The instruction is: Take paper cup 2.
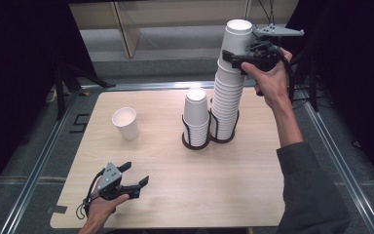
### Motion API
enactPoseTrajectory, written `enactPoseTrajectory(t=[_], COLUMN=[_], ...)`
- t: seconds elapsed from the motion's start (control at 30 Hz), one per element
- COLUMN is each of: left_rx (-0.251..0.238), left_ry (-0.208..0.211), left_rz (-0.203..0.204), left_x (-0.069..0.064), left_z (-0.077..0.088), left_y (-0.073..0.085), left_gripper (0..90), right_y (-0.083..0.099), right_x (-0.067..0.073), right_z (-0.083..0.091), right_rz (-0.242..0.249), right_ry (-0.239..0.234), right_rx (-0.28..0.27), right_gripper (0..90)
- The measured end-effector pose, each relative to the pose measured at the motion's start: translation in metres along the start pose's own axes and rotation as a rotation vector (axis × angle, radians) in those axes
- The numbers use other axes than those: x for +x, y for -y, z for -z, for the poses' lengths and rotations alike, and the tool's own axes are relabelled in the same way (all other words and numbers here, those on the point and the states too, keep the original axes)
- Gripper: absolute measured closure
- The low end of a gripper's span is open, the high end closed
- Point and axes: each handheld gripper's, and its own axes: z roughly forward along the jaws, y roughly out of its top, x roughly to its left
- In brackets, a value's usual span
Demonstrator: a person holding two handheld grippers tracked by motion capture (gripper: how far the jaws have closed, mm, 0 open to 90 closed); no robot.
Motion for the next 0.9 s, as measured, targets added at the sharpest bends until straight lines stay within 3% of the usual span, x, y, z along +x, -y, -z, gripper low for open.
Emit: enactPoseTrajectory(t=[0.23, 0.27, 0.3, 0.63, 0.9], left_rx=[0.008, 0.008, 0.008, -0.003, -0.003], left_ry=[-0.002, -0.002, -0.001, 0.004, 0.006], left_rz=[-0.001, -0.002, -0.001, -0.002, -0.004], left_x=[0.0, 0.0, 0.0, 0.0, 0.0], left_z=[0.001, 0.001, 0.0, 0.0, 0.0], left_y=[0.0, 0.0, 0.0, 0.0, 0.0], left_gripper=[14.5, 14.5, 14.5, 14.5, 14.5], right_y=[-0.017, -0.019, -0.021, -0.053, -0.051], right_x=[0.002, 0.003, 0.002, 0.001, -0.002], right_z=[0.008, 0.009, 0.01, 0.043, 0.076], right_rz=[0.002, -0.016, 0.0, 0.002, 0.011], right_ry=[0.0, -0.005, -0.003, 0.015, 0.031], right_rx=[-0.049, -0.053, -0.067, -0.151, -0.158], right_gripper=[16.7, 16.7, 16.7, 16.9, 17.0])
